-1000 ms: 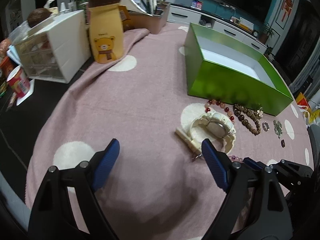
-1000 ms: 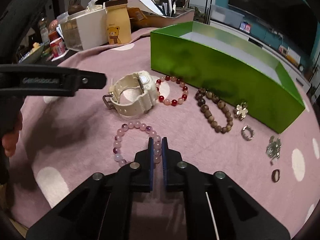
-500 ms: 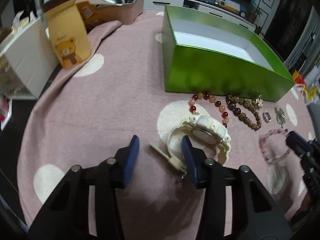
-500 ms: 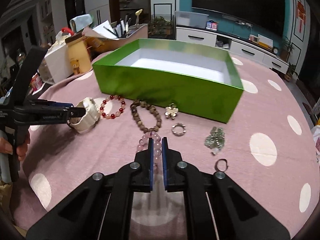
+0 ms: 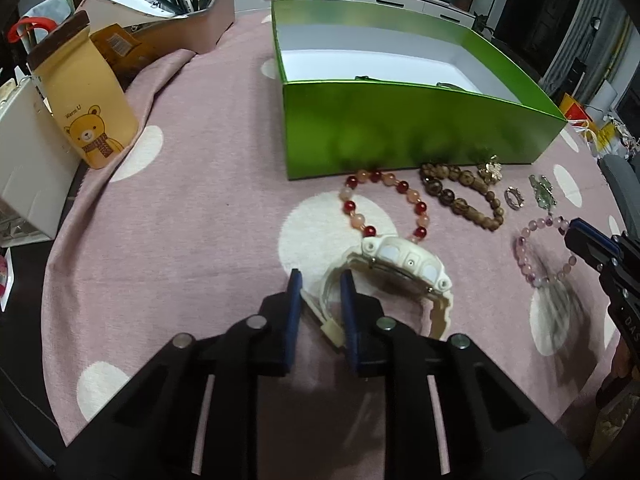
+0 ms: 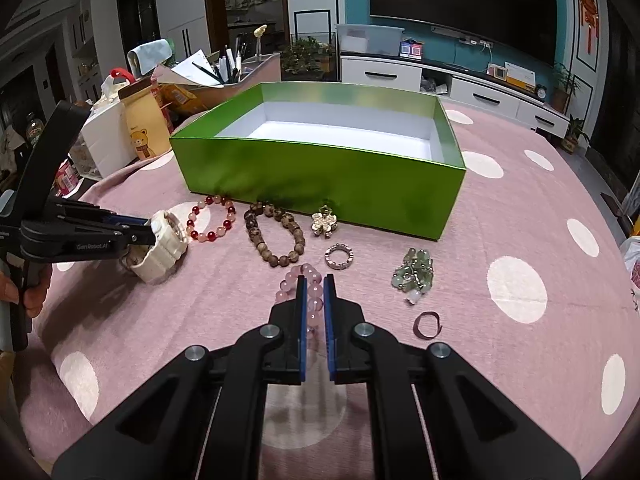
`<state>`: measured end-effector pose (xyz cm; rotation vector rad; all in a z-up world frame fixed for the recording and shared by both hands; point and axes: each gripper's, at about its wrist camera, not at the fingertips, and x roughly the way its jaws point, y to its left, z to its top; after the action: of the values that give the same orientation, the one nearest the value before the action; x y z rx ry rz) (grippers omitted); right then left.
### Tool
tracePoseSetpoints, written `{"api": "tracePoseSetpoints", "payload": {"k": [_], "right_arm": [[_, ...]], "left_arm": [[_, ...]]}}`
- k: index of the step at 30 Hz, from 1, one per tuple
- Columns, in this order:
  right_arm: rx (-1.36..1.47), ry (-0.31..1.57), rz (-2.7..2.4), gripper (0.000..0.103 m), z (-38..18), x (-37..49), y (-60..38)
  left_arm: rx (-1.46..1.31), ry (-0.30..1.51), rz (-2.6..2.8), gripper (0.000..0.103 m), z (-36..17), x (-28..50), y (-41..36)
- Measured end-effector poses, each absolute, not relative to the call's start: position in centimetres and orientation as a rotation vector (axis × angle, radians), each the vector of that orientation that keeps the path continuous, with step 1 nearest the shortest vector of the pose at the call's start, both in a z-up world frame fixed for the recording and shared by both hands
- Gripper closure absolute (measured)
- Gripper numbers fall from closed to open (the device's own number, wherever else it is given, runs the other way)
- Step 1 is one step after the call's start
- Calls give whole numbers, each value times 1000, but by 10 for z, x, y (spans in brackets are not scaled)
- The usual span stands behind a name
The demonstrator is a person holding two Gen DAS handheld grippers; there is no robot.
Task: Organize jewelry
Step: 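Grasp the white watch with the left gripper while the right gripper grasps the pink bead bracelet, then carry the white watch and pink bracelet into the green box and open both grippers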
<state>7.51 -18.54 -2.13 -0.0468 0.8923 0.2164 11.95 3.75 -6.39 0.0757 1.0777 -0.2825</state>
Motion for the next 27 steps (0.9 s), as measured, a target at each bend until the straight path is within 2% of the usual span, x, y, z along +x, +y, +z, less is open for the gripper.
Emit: {"api": "tracePoseSetpoints", "payload": {"k": [10, 27], "right_arm": [[-36, 870, 204, 96, -14, 72, -190], [-25, 778, 171, 96, 14, 71, -202]], "left_arm": [[-35, 1051, -241, 87, -60, 112, 41], [-34, 971, -231, 90, -29, 108, 32]]}}
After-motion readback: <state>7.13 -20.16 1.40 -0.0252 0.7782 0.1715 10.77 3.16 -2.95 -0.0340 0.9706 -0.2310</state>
